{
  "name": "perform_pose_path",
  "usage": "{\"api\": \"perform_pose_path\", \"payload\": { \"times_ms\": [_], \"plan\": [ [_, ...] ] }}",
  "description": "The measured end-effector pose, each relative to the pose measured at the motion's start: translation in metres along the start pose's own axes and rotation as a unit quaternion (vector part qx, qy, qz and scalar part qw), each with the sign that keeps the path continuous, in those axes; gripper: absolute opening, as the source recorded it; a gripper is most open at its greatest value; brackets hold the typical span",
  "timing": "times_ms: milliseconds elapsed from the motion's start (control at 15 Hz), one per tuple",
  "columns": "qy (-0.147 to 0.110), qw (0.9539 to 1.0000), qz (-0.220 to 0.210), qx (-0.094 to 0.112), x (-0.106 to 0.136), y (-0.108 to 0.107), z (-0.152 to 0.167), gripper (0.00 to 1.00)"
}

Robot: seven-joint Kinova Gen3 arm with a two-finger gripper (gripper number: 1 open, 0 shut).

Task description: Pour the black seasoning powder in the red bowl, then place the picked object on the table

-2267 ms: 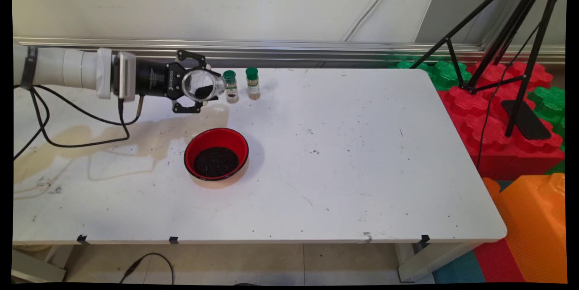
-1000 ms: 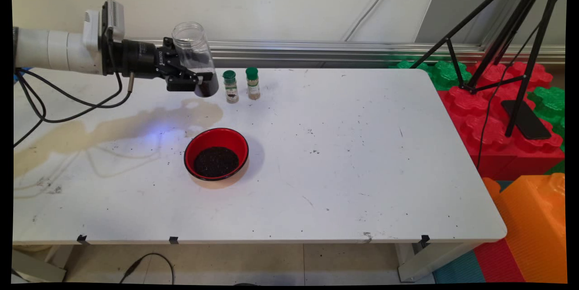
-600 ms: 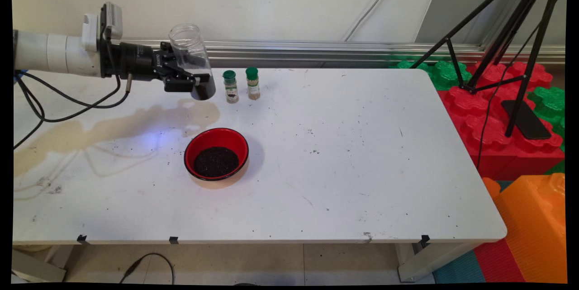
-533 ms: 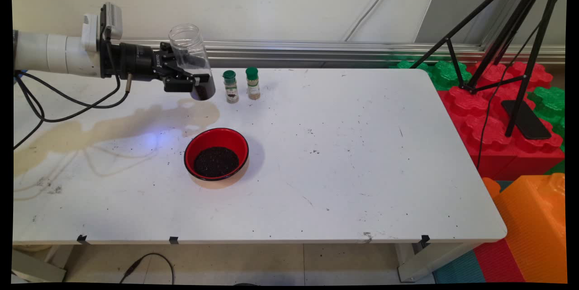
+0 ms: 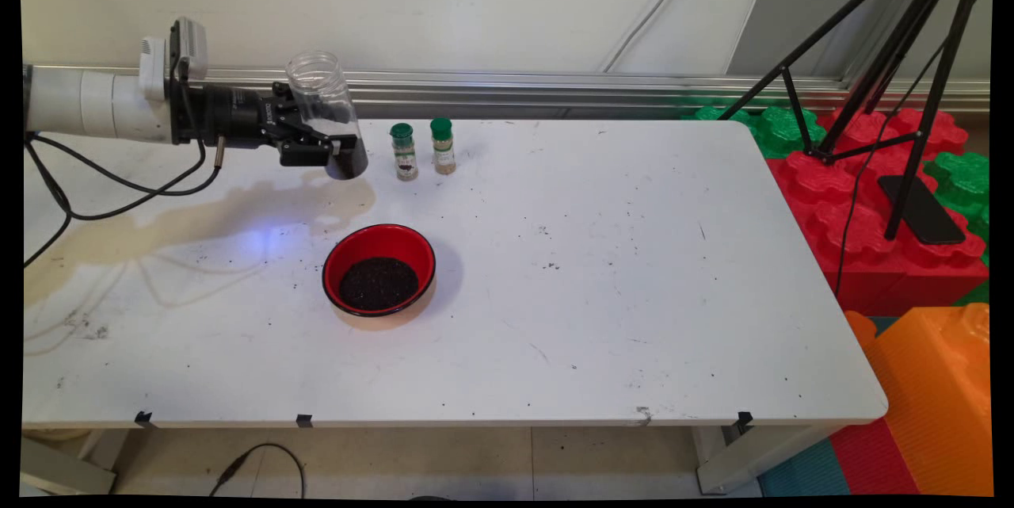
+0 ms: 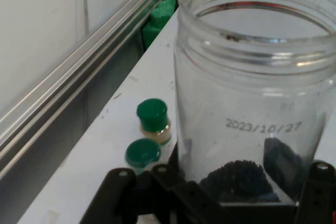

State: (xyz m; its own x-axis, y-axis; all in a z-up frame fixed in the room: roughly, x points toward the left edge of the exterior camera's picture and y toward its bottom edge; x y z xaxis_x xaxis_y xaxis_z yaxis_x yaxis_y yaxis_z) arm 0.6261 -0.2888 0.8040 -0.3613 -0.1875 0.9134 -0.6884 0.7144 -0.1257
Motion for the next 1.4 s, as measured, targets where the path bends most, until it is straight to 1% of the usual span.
{"api": "perform_pose_path", "payload": {
  "times_ms": [800, 1400],
  "plan": [
    [0.003, 0.9998, 0.012, 0.014, -0.042, -0.024, -0.006, 0.0],
    [-0.003, 0.9998, 0.016, 0.009, -0.072, -0.035, -0.01, 0.0]
  ]
}}
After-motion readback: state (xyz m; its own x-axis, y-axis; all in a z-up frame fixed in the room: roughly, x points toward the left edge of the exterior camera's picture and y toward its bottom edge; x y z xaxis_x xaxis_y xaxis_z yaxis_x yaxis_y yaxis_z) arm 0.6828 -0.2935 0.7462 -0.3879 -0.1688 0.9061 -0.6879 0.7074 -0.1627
